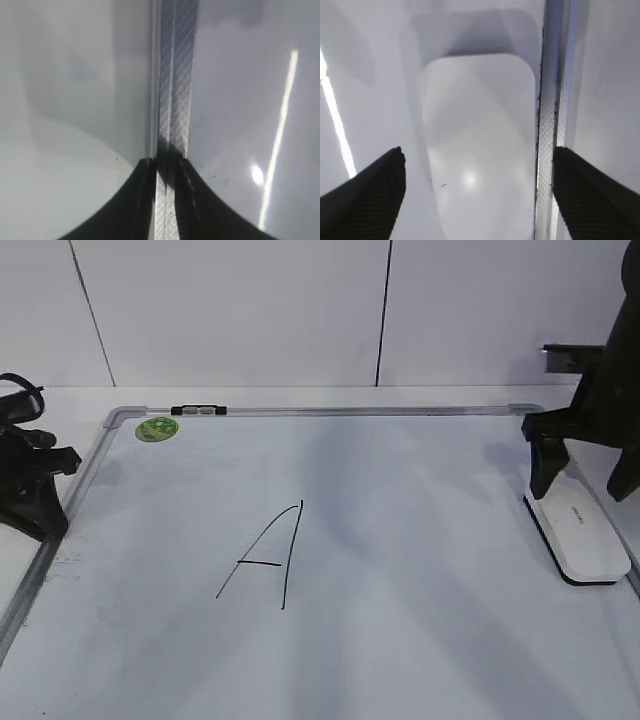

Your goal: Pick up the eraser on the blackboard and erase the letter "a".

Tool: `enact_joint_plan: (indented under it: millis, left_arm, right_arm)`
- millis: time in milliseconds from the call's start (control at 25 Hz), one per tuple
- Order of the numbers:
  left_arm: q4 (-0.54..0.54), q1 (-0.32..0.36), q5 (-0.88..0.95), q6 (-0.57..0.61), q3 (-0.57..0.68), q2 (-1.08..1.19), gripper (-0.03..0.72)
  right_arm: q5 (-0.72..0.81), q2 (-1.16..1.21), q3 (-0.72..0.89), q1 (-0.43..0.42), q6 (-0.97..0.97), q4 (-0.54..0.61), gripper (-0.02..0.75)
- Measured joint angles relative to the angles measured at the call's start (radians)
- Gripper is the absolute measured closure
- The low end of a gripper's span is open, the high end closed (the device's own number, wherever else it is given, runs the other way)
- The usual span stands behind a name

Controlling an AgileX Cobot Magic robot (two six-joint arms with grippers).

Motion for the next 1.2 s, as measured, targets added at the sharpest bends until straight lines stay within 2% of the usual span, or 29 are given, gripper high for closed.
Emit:
enact_joint_plan:
  millis: [240,320,760,1200]
  left_arm:
    - [-0.013,0.000,0.075,0.000,-0.078,0.002,0.390]
    - [-0.015,0.000,0.109,0.000,-0.111,0.002,0.359]
    - [-0.017,0.000,0.186,0.000,-0.153,-0.124,0.341]
    - [-0.017,0.000,0.233,-0.005,-0.153,-0.299,0.340]
  right_arm:
    - [0.009,0.000,-0.024,0.000,0.000,0.008,-0.016]
    - [0.010,0.000,-0.024,0.000,0.000,0.008,-0.016]
    - [0.013,-0.016,-0.024,0.000,0.000,0.024,-0.016]
    - [0.022,-0.262,-0.024,0.000,0.000,0.031,-0.016]
